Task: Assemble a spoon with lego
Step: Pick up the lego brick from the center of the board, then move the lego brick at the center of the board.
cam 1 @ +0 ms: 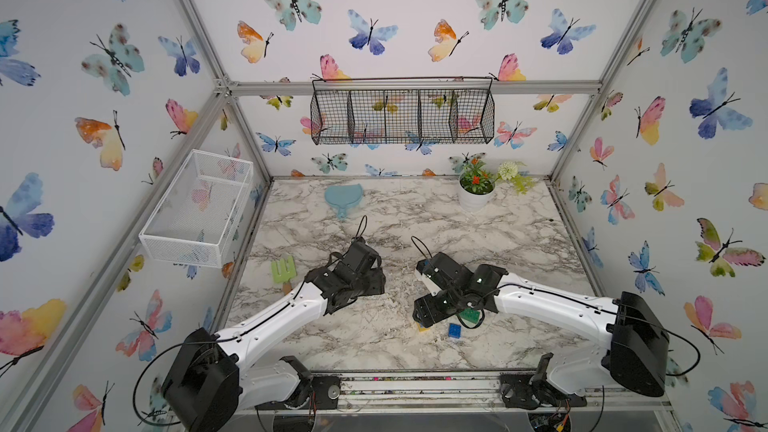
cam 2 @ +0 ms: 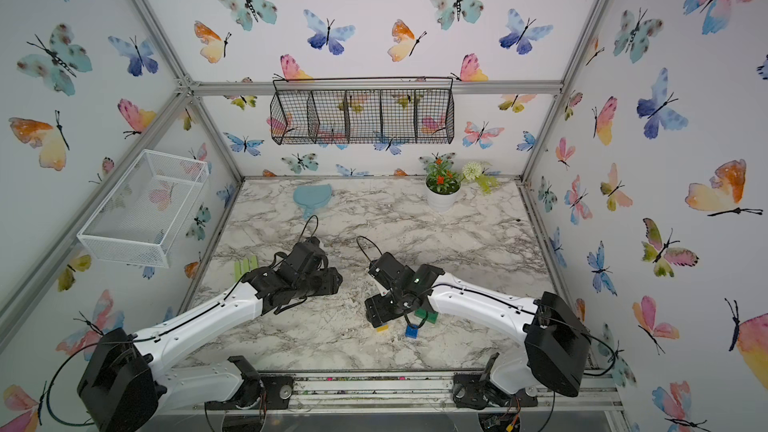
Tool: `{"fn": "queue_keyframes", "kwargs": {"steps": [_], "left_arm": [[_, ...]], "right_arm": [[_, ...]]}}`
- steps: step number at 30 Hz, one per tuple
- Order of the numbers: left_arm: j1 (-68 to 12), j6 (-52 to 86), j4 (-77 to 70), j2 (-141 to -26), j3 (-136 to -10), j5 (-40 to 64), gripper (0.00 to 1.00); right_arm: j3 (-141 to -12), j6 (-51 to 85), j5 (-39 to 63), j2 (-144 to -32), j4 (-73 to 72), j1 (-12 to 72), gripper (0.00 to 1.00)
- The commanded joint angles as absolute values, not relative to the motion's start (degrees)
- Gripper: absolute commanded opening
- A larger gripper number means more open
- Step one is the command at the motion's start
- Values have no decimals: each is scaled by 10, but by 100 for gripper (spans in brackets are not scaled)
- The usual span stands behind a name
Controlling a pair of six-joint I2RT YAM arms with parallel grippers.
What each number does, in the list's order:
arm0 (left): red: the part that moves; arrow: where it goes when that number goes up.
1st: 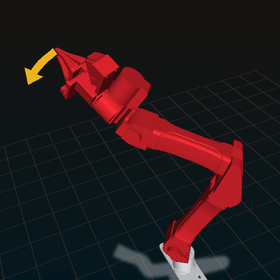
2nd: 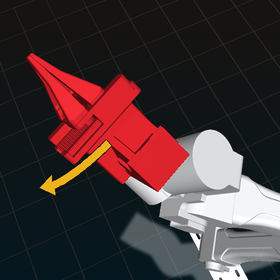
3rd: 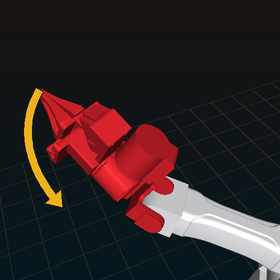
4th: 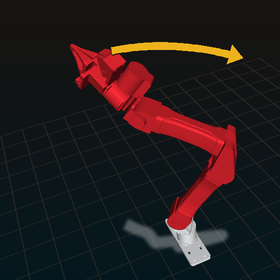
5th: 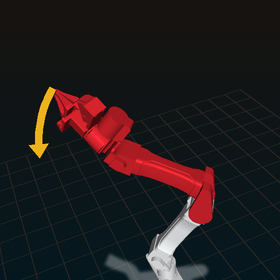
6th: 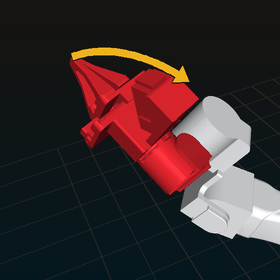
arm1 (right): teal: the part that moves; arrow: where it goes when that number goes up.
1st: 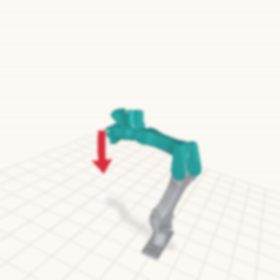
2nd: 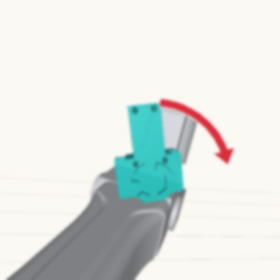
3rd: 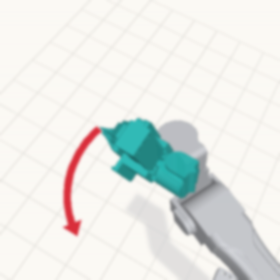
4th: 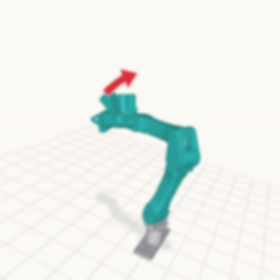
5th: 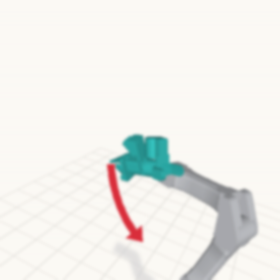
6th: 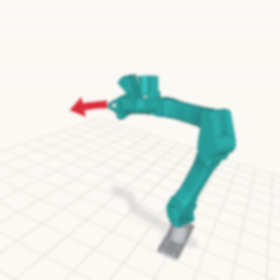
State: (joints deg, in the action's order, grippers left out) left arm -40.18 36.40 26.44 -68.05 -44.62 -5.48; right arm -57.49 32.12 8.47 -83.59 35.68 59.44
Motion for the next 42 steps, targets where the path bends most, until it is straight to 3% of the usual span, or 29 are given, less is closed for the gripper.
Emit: {"fn": "queue_keyframes", "kwargs": {"steps": [1, 5, 21, 35, 42], "left_arm": [[-402, 359, 290, -661, -435, -52, 49], [-402, 358, 290, -653, -429, -53, 49], [-400, 346, 289, -647, -422, -59, 48], [-395, 341, 301, -601, -410, -51, 49], [-396, 334, 321, -571, -413, -50, 49]], "right_arm": [[-591, 344, 50, -853, 383, 607, 74], [-598, 349, 38, -878, 388, 612, 67], [-673, 368, -21, -927, 423, 618, 24], [-935, 320, -96, -1139, 536, 556, 23], [-987, 322, -113, -1186, 560, 517, 22]]}}
